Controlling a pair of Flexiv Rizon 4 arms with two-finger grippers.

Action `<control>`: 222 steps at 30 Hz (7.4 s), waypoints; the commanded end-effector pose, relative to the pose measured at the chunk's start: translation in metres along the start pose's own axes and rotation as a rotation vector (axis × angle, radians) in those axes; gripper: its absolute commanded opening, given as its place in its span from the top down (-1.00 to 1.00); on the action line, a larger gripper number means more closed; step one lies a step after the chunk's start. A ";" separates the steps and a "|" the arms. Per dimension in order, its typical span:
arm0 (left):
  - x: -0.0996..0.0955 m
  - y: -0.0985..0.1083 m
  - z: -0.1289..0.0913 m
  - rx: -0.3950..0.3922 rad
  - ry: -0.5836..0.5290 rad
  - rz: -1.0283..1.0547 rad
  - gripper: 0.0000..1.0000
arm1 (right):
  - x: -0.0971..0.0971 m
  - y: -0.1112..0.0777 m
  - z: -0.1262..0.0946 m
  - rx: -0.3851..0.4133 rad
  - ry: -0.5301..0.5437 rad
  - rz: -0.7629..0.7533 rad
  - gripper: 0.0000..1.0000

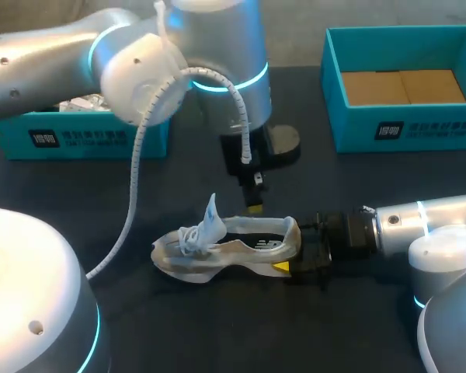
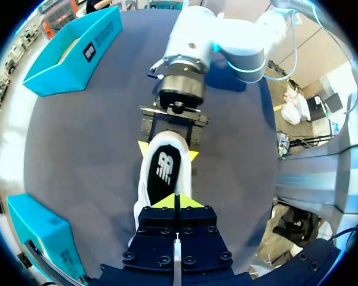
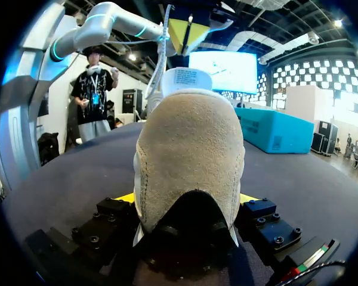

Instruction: Take the shoe out of the shoebox, open the shoe tongue, remove and reinsert the insole, then place the shoe into the shoebox

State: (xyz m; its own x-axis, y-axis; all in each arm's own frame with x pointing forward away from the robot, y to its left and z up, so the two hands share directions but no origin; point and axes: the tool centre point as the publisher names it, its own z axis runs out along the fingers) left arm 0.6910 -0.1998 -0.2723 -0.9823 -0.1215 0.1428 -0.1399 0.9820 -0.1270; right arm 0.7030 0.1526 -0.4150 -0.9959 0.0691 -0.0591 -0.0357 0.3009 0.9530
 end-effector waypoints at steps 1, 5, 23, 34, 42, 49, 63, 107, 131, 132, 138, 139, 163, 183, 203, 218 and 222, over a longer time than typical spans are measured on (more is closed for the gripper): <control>-0.021 -0.023 0.036 -0.050 0.054 0.001 1.00 | 0.000 0.001 0.002 0.007 0.001 0.001 1.00; -0.019 -0.025 0.046 -0.059 0.062 0.029 1.00 | 0.000 0.001 0.002 0.007 0.001 0.001 1.00; -0.016 -0.004 0.090 -0.049 0.105 0.071 1.00 | 0.000 0.001 0.002 0.007 0.001 0.001 1.00; -0.015 0.000 0.096 -0.071 0.107 0.082 1.00 | 0.000 0.001 0.002 0.007 0.001 0.001 1.00; -0.010 -0.004 0.103 -0.088 0.087 0.122 1.00 | 0.000 0.001 0.002 0.007 0.001 0.001 1.00; -0.007 0.004 0.129 -0.113 0.104 0.143 1.00 | 0.000 0.001 0.002 0.007 0.001 0.001 1.00; -0.003 0.045 0.132 -0.110 0.122 0.143 1.00 | 0.000 0.001 0.002 0.007 0.001 0.001 1.00; -0.017 0.041 0.146 -0.091 -0.078 0.138 0.34 | 0.000 0.001 0.002 0.007 0.001 0.001 1.00; -0.060 0.042 0.151 -0.101 -0.223 0.041 0.35 | 0.000 0.001 0.002 0.007 0.001 0.001 1.00; -0.060 0.042 0.150 -0.101 -0.222 0.040 0.35 | 0.000 0.001 0.002 0.007 0.001 0.001 1.00; -0.059 0.045 0.142 -0.084 -0.178 0.047 0.33 | 0.000 0.001 0.002 0.007 0.001 0.001 1.00; -0.058 0.045 0.141 -0.086 -0.170 0.050 0.33 | 0.000 0.001 0.002 0.007 0.001 0.001 1.00; -0.055 0.045 0.152 -0.134 -0.214 0.056 0.32 | 0.000 0.001 0.002 0.007 0.001 0.001 1.00; -0.064 0.054 0.125 0.002 -0.085 0.028 1.00 | 0.000 0.001 0.002 0.007 0.001 0.001 1.00; -0.037 0.057 0.089 0.184 0.111 0.142 1.00 | 0.000 0.001 0.002 0.007 0.001 0.001 1.00; -0.024 0.067 0.070 0.284 0.125 0.186 1.00 | 0.000 0.001 0.002 0.007 0.001 0.001 1.00; -0.025 0.071 0.063 0.333 0.118 0.168 1.00 | 0.000 0.001 0.002 0.007 0.001 0.001 1.00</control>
State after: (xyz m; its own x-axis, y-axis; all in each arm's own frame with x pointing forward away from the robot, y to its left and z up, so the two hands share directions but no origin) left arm 0.7046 -0.1497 -0.3501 -0.9734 0.0789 0.2150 -0.0194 0.9069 -0.4210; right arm 0.7051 0.1536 -0.4145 -0.9959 0.0691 -0.0589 -0.0356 0.3000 0.9533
